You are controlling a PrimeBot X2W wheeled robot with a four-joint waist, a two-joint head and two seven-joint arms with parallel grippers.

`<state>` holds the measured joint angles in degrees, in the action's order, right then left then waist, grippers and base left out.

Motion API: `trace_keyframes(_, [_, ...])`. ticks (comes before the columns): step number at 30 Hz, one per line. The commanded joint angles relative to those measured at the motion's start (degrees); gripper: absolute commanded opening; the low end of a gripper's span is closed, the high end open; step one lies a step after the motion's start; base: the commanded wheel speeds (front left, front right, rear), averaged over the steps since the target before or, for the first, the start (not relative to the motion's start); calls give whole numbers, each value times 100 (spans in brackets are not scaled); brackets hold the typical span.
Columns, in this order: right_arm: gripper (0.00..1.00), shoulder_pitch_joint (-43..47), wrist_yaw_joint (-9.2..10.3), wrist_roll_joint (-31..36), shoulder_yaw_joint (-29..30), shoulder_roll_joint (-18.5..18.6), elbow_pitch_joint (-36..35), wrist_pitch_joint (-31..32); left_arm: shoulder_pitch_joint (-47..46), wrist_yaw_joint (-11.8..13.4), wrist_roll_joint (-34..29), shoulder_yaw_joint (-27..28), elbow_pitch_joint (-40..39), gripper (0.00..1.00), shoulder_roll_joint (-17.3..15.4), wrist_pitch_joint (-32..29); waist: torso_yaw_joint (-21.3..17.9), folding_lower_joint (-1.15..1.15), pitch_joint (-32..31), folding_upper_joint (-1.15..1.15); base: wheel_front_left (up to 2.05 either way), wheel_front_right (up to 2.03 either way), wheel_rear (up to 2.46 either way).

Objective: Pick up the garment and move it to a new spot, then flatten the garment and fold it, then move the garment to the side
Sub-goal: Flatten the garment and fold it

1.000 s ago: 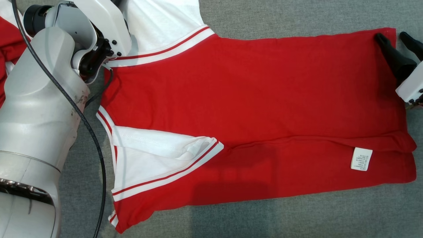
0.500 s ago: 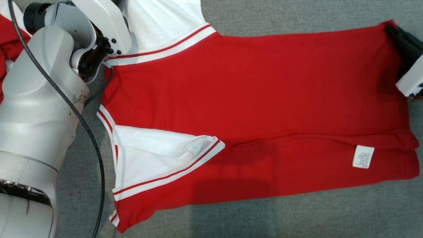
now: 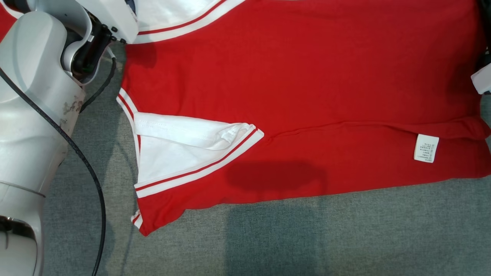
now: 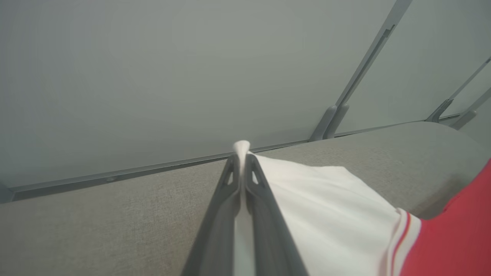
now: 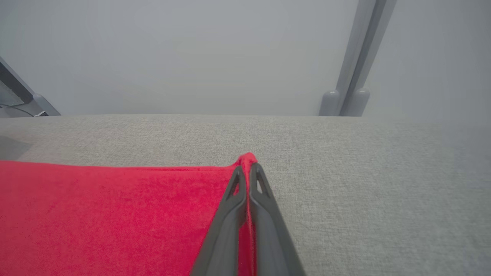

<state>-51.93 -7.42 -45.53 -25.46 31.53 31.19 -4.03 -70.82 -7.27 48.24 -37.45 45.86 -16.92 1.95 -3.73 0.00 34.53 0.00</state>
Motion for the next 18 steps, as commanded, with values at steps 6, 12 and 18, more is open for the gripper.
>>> trace_keyframes(6, [0,129,-7,-128,-403,317,16,-378,139,-22,367,-263,-900,0,-619,233,98,0,-93,0,0,0,0])
trace_keyframes(12, [0,494,-7,-339,-598,646,-222,-542,730,-22,663,-438,-1699,0,-1130,341,159,0,-305,0,0,0,0])
trace_keyframes(18, [0,984,-7,-556,-556,942,-599,-637,1480,109,865,-390,-2598,0,-1579,362,195,0,-490,0,0,0,0])
